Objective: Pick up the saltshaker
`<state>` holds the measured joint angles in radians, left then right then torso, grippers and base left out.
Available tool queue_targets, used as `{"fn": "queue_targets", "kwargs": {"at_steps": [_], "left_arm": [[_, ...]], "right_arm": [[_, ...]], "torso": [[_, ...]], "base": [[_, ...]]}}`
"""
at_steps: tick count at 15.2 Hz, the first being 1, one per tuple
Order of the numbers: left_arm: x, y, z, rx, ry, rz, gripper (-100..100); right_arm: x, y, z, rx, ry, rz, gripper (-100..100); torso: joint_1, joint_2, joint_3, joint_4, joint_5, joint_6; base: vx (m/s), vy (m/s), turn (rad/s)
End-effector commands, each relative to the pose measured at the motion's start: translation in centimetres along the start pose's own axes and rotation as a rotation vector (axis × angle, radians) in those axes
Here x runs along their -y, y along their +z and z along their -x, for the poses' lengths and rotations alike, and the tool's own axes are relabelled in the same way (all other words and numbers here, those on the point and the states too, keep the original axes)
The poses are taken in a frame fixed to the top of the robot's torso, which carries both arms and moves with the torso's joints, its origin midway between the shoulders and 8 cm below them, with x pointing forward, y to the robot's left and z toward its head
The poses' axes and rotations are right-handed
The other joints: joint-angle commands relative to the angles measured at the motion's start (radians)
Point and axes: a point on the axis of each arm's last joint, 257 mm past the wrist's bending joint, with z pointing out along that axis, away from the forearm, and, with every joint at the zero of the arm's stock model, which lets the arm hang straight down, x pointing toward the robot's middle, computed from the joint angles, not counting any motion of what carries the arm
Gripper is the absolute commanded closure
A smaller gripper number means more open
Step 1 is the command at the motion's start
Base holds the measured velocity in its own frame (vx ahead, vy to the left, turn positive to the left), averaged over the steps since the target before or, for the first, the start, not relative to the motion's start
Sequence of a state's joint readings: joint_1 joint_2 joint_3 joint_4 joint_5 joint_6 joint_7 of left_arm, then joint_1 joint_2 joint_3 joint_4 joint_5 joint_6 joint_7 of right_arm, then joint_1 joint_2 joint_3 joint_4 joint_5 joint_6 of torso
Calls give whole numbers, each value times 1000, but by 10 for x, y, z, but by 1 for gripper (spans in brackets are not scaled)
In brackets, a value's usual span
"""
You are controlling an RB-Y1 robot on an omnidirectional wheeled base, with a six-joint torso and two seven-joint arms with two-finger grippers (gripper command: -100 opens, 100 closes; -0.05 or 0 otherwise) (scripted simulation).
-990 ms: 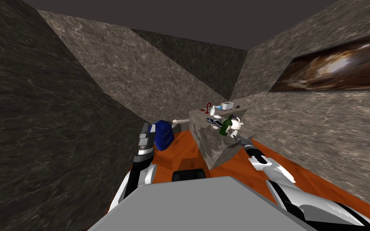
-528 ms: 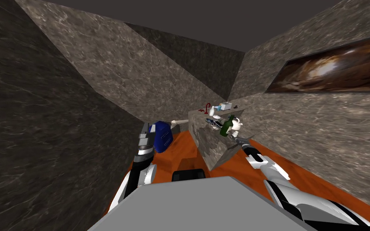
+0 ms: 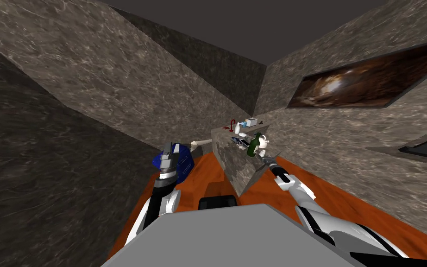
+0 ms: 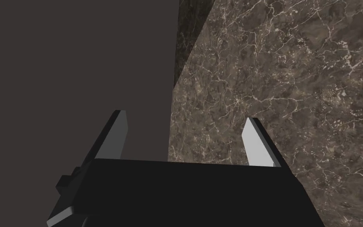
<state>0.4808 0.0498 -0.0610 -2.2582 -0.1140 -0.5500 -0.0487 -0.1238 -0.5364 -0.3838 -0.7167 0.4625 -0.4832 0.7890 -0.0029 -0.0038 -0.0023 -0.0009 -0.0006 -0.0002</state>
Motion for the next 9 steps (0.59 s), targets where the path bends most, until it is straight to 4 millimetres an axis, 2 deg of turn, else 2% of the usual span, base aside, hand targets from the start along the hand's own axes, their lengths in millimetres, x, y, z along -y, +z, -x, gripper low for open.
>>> {"fn": "queue_targets", "kwargs": {"at_steps": [1,3,4,6,7,9], "left_arm": [[0,0,0,0,0,0,0],[0,0,0,0,0,0,0],[0,0,0,0,0,0,0],[0,0,0,0,0,0,0],[0,0,0,0,0,0,0],[0,0,0,0,0,0,0]], "right_arm": [[-25,3,-4,-12,-3,35,-100],[-27,5,5,5,-6,41,-100],[-51,9,4,1,-10,75,-100],[-52,10,7,8,-11,78,-100],[-75,12,6,4,-15,110,-100],[-76,13,11,13,-17,113,-100]], "torso": [[0,0,0,0,0,0],[0,0,0,0,0,1],[1,1,0,0,0,0],[0,-1,0,0,0,1],[0,-1,0,0,0,0],[0,-1,-1,0,0,1]], "base": [[37,-22,-244],[44,-16,-188],[65,-25,-222],[65,-19,-170],[68,-32,-194],[63,-25,-165]]}}
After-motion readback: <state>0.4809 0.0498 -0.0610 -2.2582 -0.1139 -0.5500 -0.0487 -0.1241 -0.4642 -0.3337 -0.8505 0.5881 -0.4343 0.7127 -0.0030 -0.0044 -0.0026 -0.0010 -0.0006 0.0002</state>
